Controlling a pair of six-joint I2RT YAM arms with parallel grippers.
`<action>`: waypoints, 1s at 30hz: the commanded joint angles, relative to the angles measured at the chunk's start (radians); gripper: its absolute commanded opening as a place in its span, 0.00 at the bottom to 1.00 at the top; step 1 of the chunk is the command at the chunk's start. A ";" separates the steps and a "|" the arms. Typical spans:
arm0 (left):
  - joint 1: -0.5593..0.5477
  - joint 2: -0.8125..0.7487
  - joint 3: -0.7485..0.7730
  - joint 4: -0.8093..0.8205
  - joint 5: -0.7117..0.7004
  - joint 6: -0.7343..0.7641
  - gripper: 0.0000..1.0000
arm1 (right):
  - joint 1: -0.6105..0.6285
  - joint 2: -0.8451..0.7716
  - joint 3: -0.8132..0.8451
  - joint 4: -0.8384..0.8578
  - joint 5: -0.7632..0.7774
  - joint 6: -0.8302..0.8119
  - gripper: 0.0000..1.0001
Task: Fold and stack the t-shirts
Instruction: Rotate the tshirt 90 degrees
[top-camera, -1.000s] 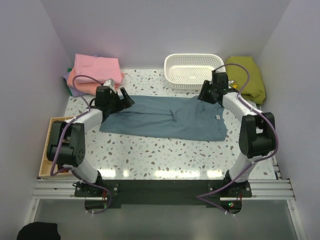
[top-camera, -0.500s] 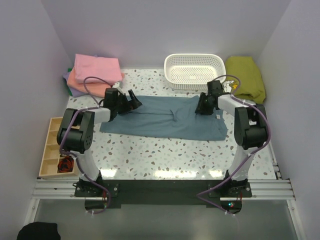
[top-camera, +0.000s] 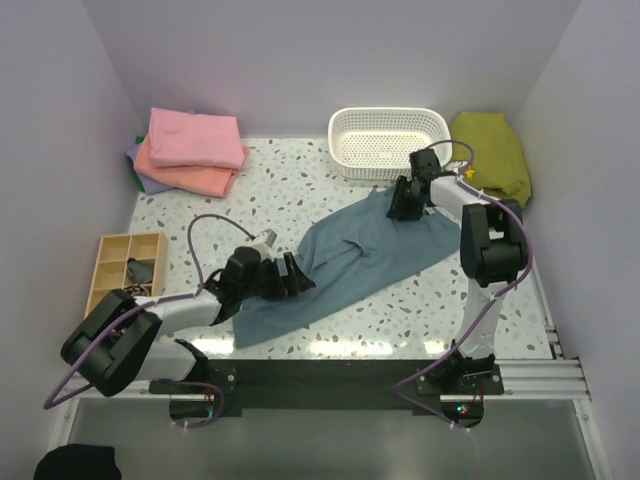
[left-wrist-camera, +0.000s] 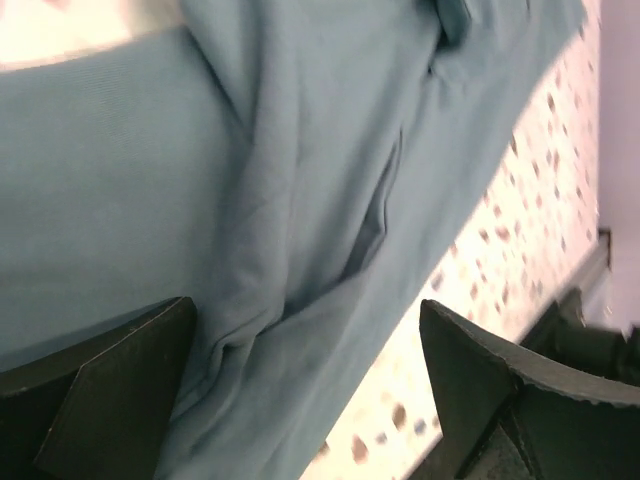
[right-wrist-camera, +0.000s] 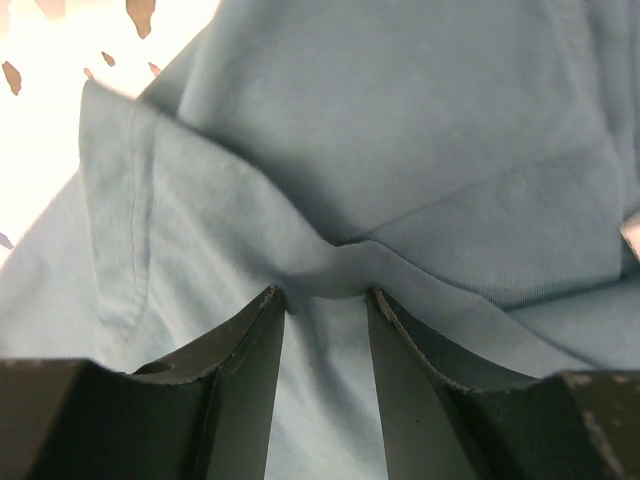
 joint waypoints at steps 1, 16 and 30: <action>-0.174 -0.091 -0.154 -0.228 0.020 -0.163 1.00 | 0.040 0.116 0.064 -0.118 -0.013 -0.052 0.43; -0.515 -0.314 0.112 -0.606 -0.296 -0.161 1.00 | 0.372 0.229 0.334 -0.097 -0.158 -0.154 0.44; -0.324 -0.083 0.556 -0.497 -0.507 0.262 1.00 | 0.215 -0.469 -0.014 -0.098 0.221 -0.077 0.49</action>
